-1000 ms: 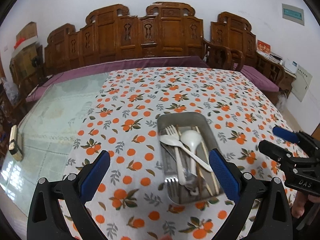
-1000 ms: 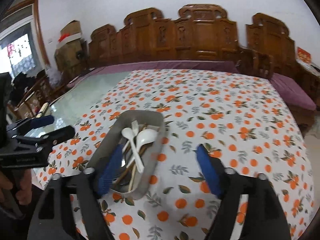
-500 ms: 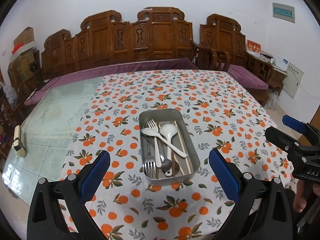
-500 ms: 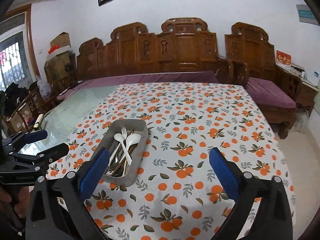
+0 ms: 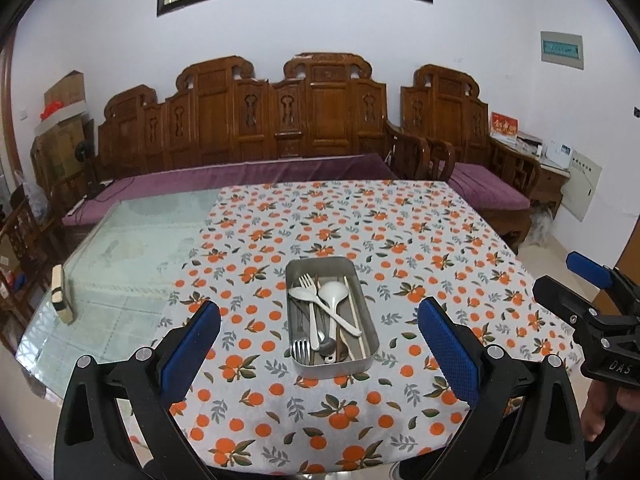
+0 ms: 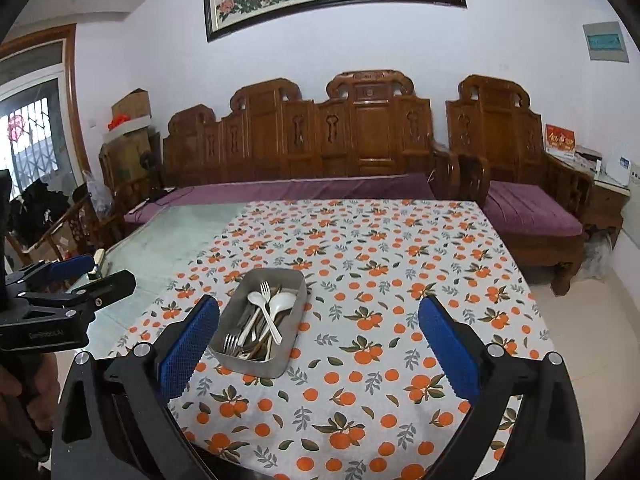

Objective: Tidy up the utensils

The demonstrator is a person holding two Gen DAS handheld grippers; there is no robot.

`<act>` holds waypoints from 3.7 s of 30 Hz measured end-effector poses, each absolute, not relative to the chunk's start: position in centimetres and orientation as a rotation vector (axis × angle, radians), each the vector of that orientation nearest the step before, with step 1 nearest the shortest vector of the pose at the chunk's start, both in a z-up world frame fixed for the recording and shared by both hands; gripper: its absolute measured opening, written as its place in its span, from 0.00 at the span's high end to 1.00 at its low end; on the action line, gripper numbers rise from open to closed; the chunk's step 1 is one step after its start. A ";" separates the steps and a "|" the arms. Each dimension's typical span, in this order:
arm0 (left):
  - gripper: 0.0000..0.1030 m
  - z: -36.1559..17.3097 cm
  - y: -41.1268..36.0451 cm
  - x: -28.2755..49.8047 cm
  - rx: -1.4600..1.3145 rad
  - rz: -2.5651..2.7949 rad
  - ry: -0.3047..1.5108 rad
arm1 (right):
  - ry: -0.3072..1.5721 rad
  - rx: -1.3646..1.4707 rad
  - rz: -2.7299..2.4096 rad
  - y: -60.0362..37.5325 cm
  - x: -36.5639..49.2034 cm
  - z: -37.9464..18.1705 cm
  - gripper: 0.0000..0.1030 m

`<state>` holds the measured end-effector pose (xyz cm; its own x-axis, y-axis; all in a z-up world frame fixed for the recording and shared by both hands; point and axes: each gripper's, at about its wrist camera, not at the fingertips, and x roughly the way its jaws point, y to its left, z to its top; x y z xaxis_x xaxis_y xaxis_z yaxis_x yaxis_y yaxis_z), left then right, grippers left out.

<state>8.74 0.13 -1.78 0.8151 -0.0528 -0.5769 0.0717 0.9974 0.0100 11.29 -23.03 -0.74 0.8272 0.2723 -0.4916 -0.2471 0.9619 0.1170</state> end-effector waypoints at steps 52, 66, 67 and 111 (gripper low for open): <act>0.07 5.1 0.0 2.7 0.021 -0.055 0.427 | 0.341 0.041 0.247 -23.3 5.4 6.6 0.03; 0.08 4.9 -0.1 2.9 0.024 -0.051 0.429 | 0.342 0.040 0.246 -23.4 5.5 6.5 0.03; 0.07 4.9 -0.1 2.9 0.023 -0.051 0.429 | 0.341 0.039 0.245 -23.4 5.5 6.4 0.03; 0.07 4.6 -0.2 2.8 0.025 -0.056 0.423 | 0.347 0.037 0.243 -23.3 5.5 6.0 0.03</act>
<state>2.84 -0.22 4.64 0.9102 -0.0486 -0.4113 0.0591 0.9982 0.0127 5.54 -23.34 5.96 0.9117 0.2422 -0.3318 -0.2296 0.9702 0.0773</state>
